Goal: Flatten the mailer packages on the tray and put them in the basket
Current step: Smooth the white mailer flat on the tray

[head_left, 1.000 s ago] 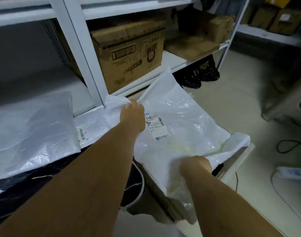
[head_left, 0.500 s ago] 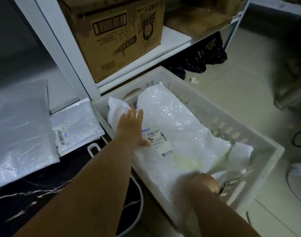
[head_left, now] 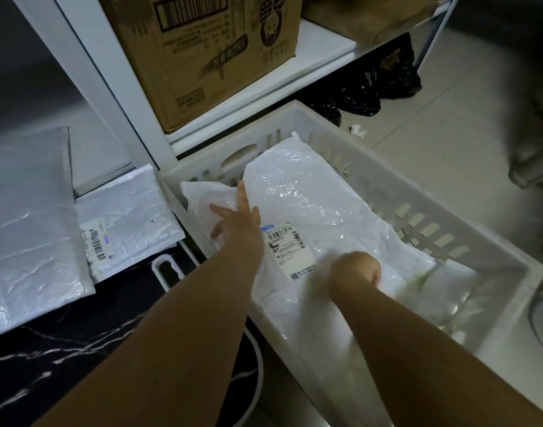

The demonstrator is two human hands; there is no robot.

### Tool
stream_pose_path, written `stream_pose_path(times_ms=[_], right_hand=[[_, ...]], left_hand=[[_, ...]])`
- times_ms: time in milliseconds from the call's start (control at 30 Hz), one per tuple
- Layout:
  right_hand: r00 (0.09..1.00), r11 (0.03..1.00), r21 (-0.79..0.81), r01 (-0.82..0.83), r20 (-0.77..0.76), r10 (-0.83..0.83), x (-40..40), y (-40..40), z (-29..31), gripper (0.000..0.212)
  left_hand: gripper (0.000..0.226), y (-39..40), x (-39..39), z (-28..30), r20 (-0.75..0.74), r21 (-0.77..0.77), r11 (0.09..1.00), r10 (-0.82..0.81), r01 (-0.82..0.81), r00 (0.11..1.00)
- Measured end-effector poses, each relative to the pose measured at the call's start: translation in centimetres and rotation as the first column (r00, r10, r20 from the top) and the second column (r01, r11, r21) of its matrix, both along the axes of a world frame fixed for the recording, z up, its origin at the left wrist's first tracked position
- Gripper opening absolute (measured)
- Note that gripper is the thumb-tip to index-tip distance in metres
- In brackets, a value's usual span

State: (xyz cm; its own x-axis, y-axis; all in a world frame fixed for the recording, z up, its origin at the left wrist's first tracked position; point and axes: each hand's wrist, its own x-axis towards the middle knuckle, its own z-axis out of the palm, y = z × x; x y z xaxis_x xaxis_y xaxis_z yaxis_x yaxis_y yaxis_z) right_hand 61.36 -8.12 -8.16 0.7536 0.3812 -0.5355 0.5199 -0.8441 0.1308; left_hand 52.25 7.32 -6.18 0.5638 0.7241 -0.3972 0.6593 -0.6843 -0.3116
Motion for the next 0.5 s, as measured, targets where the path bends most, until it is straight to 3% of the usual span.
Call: stream_pose_path(times_ms=[67, 133, 200, 267, 367, 500], right_hand=[[0.987, 0.985, 0.069, -0.158, -0.018, 0.16, -0.8, 2.2, 0.6, 0.043], [0.944, 0.983, 0.125, -0.132, -0.287, 0.163, -2.0, 4.2, 0.3, 0.085], [0.873, 0.995, 0.045, -0.089, -0.477, 0.1, -2.8, 4.8, -0.5, 0.121], [0.867, 0.982, -0.03, -0.185, -0.475, 0.149, -3.1, 3.8, -1.3, 0.139], [0.896, 0.974, -0.042, -0.224, -0.401, 0.189, -4.1, 3.5, -1.7, 0.152], [0.928, 0.981, -0.029, -0.192, -0.33, 0.172, -5.3, 3.3, -4.7, 0.15]], left_hand=[[0.08, -0.1, -0.1, -0.4, -0.071, 0.024, 0.999, 0.032, -0.03, 0.997], [0.08, -0.2, -0.2, -0.5, -0.176, -0.008, 0.993, 0.113, -0.116, 0.978], [0.089, -0.4, -0.5, -0.5, -0.205, -0.045, 0.986, 0.151, -0.163, 0.967], [0.107, -0.5, -0.6, -0.4, -0.227, -0.081, 0.984, 0.135, -0.157, 0.965], [0.116, -1.0, -0.8, -0.1, -0.307, -0.159, 0.985, 0.01, -0.062, 0.952], [0.13, -0.2, -0.6, -1.5, -0.319, -0.25, 0.962, 0.028, -0.112, 0.947]])
